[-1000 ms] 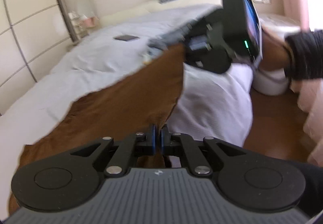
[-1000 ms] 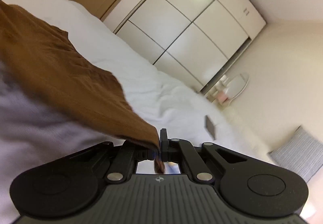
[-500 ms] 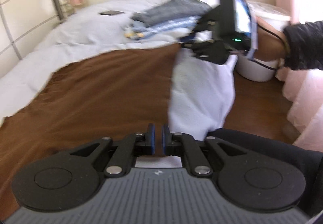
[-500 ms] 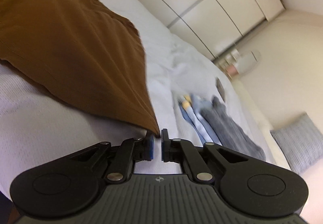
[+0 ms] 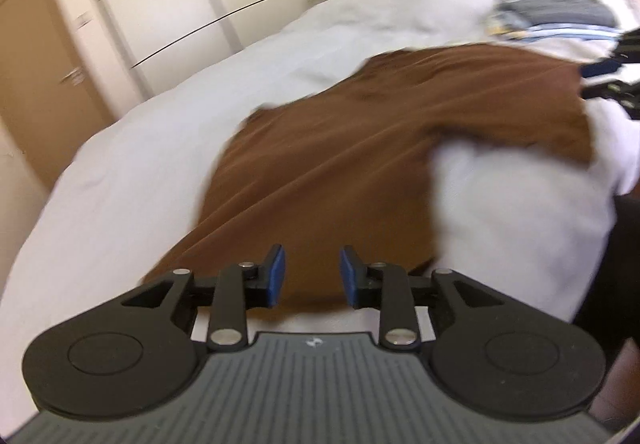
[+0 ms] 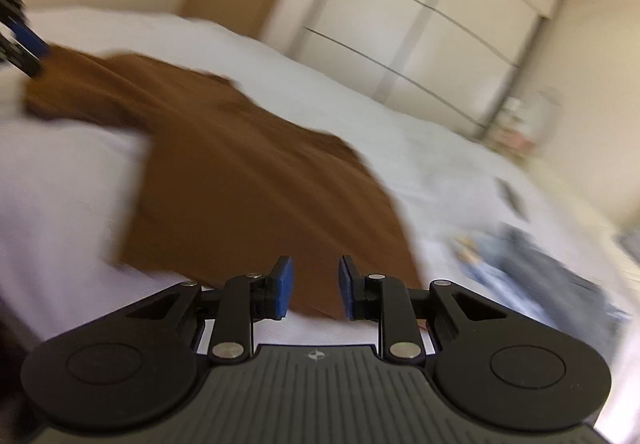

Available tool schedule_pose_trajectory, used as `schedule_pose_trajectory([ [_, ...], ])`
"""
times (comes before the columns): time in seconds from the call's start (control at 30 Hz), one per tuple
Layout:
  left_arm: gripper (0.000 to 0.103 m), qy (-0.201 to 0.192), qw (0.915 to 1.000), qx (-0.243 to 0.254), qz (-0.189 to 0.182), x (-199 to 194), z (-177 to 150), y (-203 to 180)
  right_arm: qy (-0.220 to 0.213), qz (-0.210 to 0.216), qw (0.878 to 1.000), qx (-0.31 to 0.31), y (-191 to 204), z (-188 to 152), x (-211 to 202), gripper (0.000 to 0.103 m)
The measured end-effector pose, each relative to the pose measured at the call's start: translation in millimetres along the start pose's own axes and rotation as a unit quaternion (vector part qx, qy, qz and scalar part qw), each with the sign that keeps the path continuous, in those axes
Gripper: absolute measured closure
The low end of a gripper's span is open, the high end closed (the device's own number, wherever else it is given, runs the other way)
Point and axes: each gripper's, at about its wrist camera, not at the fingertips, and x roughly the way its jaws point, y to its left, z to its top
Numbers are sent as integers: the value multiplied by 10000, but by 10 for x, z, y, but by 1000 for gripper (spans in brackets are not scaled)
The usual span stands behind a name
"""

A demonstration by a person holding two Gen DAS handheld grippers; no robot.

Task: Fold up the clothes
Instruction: 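Stretch the shorts flat with both grippers and release them on the bed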

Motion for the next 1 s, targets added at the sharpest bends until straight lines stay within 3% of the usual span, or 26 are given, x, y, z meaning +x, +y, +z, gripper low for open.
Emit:
schedule_pose_trajectory([
  [0.17, 77, 213, 9976, -212, 625, 82, -236, 436, -314, 1136, 9927, -277, 613, 450, 164, 78],
  [0.37, 71, 112, 9967, -71, 796, 235, -363, 653, -598, 1737, 9793, -848, 1367, 978, 247, 64],
  [0.47, 70, 6, 9968, 44, 795, 284, -392, 665, -597, 1981, 9720, -1112, 1704, 1153, 311, 64],
  [0.57, 70, -101, 9970, 145, 754, 346, -400, 675, -536, 1992, 9689, -1365, 1978, 1207, 341, 64],
  [0.7, 69, -174, 9960, 351, 809, 382, -442, 690, -387, 1781, 9701, -1603, 2024, 1225, 487, 70],
  [0.77, 68, -196, 9957, 365, 824, 382, -477, 719, -293, 1719, 9694, -1729, 2080, 1208, 487, 82],
  [0.8, 68, -200, 9957, 355, 827, 383, -494, 736, -272, 1696, 9689, -1780, 2079, 1189, 487, 97],
  [0.83, 67, -196, 9959, 324, 825, 387, -509, 757, -251, 1673, 9685, -1829, 2078, 1170, 488, 100],
  [1.0, 67, -213, 9965, 200, 782, 399, -561, 827, -283, 1659, 9714, -1672, 1914, 1101, 380, 100],
])
